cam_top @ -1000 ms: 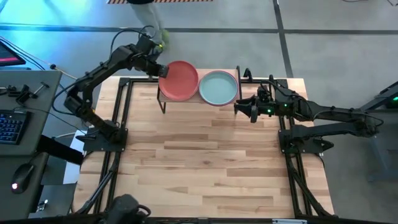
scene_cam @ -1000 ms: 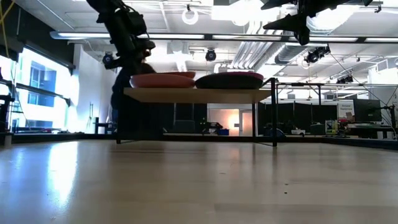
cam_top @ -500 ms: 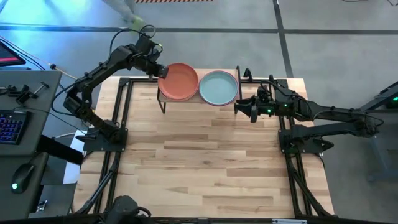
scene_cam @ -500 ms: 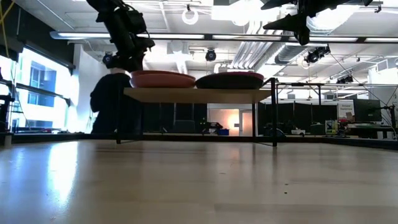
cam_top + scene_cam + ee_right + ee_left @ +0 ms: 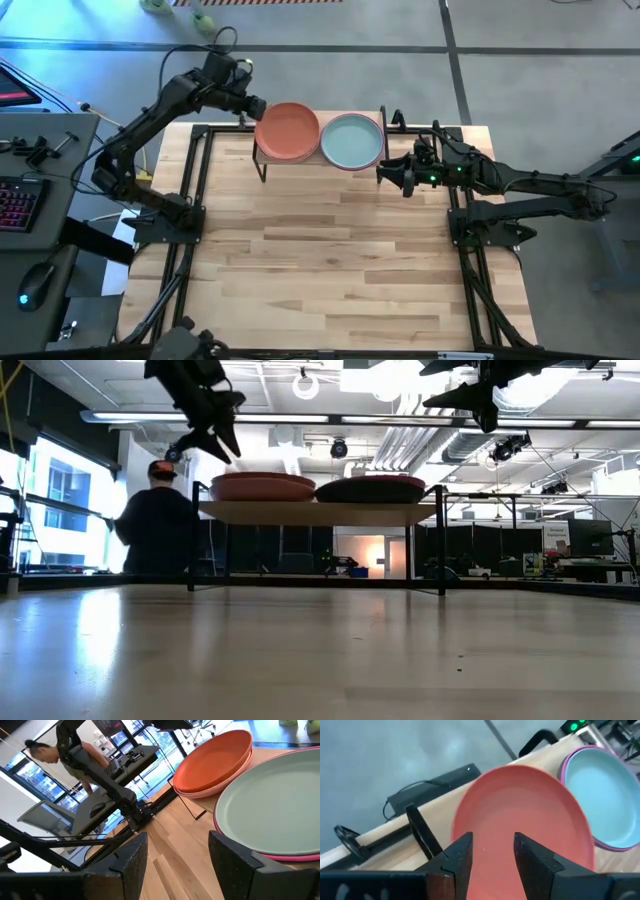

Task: Place and stack plates onto a shelf
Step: Stack the orange plate on top of the white on the shelf, then return to Home Position

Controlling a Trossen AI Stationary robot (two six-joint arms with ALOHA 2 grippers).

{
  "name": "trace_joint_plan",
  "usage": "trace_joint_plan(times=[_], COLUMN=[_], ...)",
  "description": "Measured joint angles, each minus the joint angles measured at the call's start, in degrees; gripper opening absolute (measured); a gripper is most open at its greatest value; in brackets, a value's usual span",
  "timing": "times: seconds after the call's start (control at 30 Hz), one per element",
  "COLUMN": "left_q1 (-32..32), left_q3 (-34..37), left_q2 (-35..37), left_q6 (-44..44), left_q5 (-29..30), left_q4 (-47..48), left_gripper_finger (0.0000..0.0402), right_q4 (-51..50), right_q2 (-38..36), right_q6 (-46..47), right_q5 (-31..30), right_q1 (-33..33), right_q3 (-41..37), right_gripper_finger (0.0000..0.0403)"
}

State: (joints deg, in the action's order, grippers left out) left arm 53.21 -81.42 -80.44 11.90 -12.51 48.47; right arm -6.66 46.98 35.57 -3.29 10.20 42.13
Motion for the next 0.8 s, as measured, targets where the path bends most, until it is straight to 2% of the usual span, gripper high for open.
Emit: trace_joint_plan(times=[0.27, 0.43, 0.57, 0.8], left_q1=[-0.6, -4.3, -9.7, -21.5], left_q3=[0.1, 2.5, 12.9, 40.2], left_q2=[3.0, 10.8, 20.3, 38.5], left_q6=[0.1, 1.6, 5.9, 17.6], left_q5=[0.4, -0.6, -0.5, -0.3], left_q4=[2.0, -8.3, -20.9, -53.9], left_gripper_finger=[0.0131, 0.0131, 0.0131, 0.0131], right_q4=[0.0, 1.2, 4.2, 13.3], right_q2=[0.0, 0.0, 0.0, 0.0], right_q6=[0.0, 0.0, -1.4, -7.2], right_q5=[0.1, 0.8, 0.8, 0.9], right_q1=[0.0, 0.0, 0.0, 0.0], right_q3=[0.0, 0.0, 0.0, 0.0], right_gripper_finger=[0.019, 0.019, 0.019, 0.019])
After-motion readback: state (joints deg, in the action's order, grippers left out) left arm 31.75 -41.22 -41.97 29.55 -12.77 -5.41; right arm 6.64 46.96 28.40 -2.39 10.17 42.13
